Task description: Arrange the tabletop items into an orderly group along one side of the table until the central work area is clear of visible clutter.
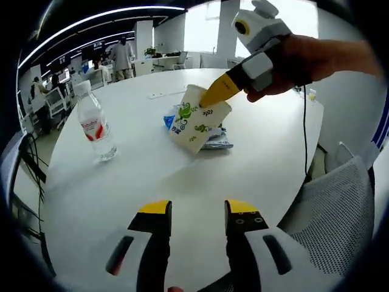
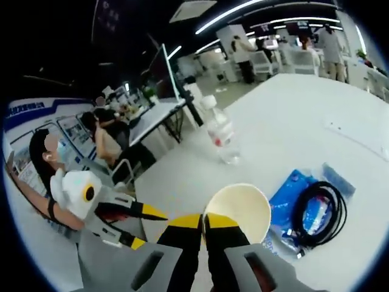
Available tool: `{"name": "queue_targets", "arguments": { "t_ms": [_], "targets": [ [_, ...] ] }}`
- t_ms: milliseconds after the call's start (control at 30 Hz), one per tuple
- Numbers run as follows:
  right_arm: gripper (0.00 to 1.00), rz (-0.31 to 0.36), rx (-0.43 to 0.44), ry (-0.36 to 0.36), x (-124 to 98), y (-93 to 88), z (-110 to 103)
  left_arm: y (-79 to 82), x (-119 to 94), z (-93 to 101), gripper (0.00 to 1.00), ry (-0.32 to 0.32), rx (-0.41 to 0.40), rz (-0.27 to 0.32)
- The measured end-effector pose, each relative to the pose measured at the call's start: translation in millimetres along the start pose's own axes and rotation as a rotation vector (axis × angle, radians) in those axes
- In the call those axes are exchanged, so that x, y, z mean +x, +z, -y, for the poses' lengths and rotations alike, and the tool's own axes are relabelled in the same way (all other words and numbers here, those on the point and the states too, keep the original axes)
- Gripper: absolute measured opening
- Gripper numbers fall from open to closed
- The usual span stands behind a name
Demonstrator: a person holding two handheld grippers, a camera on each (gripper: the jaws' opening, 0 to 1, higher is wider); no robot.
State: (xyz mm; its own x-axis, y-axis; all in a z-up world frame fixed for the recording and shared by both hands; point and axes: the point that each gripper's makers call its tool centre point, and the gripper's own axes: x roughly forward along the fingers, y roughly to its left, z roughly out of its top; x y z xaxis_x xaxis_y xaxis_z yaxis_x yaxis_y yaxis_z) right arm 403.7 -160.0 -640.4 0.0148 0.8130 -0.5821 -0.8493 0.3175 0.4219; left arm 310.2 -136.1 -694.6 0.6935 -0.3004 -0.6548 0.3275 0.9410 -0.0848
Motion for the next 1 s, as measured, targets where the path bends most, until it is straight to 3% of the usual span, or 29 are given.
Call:
{"name": "queue_targets", "arguments": {
  "t_ms": [367,567,867,1000],
  "targets": [
    [0.0,-0.098,-0.09,-0.007,38,22.3,6,3.0,-8,-11.6,0.37,0.043,-0.081,0.063],
    [0.0,-0.164,-0.13,-0.045,64,29.6,15,-8.3,-9,-15.3,0.4,0.044,-0.127,0.058],
    [0.0,-0.27,-0.177,-0.114,103,32.4,35,-4.7,-17,-35.3,0.41,0.083,-0.176,0.1],
    [0.0,-0.329,-0.246,-0.146,115,34.7,41,-0.1,-18,-39.3,0.42,0.085,-0.174,0.111]
  ]
}}
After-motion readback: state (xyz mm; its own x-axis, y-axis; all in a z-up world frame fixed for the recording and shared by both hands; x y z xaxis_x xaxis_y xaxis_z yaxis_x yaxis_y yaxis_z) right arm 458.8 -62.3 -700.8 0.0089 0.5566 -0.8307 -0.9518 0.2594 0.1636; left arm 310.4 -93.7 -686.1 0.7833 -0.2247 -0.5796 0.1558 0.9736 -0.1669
